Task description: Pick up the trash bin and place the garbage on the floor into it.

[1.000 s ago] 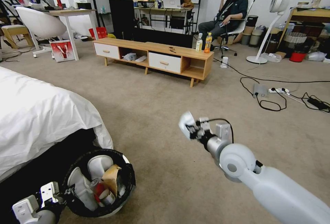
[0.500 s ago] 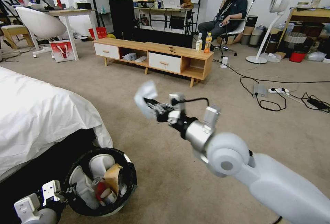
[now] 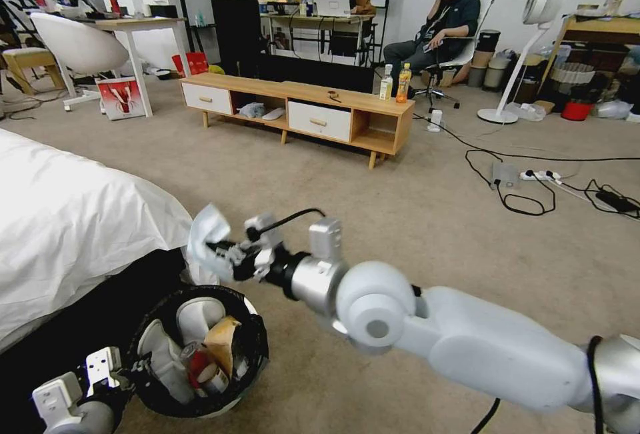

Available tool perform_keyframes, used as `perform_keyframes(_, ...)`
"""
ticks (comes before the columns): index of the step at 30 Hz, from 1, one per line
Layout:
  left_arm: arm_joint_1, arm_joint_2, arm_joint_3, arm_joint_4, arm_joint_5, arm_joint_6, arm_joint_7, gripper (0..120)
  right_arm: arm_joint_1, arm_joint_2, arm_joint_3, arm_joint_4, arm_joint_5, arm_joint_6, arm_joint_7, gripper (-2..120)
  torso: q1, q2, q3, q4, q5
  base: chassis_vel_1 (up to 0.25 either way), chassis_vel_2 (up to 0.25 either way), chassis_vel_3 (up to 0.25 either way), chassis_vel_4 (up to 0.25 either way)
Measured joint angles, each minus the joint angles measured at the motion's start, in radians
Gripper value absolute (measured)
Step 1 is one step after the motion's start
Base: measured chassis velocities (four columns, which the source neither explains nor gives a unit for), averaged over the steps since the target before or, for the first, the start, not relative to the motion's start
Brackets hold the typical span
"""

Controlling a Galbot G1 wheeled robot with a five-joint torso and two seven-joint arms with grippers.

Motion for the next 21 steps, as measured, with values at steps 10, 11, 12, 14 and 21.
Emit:
perform_keyframes(10,0.001,0.002,0.001,-0.005,0.0,0.0,0.001,3,0.002,0.069,-0.056,-0.012,0.042,-0.138,0.14,0,0.0,0.0,0.0,-0.0001,0.0001,0.0,0.0,0.0,0.0)
perform_keyframes(11,0.001,0.001,0.001,-0.005,0.0,0.0,0.001,3,0.001,0.074,-0.059,-0.013,0.045,-0.144,0.147,0,0.0,0.0,0.0,0.0,0.0001,0.0,0.0,0.0,0.0)
perform_keyframes(12,0.001,0.001,0.001,-0.005,0.0,0.0,0.001,3,0.001,0.074,-0.059,-0.013,0.045,-0.144,0.147,0,0.0,0.0,0.0,0.0,0.0001,0.0,0.0,0.0,0.0)
perform_keyframes(14,0.002,-0.001,0.001,-0.005,0.0,0.0,0.002,3,-0.005,0.099,-0.068,-0.026,0.05,-0.175,0.173,0,0.0,0.0,0.0,0.0001,0.0001,0.0,0.0,0.0,0.0)
perform_keyframes(21,0.003,-0.002,0.0,-0.007,0.0,0.0,0.004,3,-0.03,0.121,-0.074,-0.057,0.064,-0.231,0.222,0,0.0,0.0,0.0,0.0,0.0001,0.0,0.0,0.0,0.0)
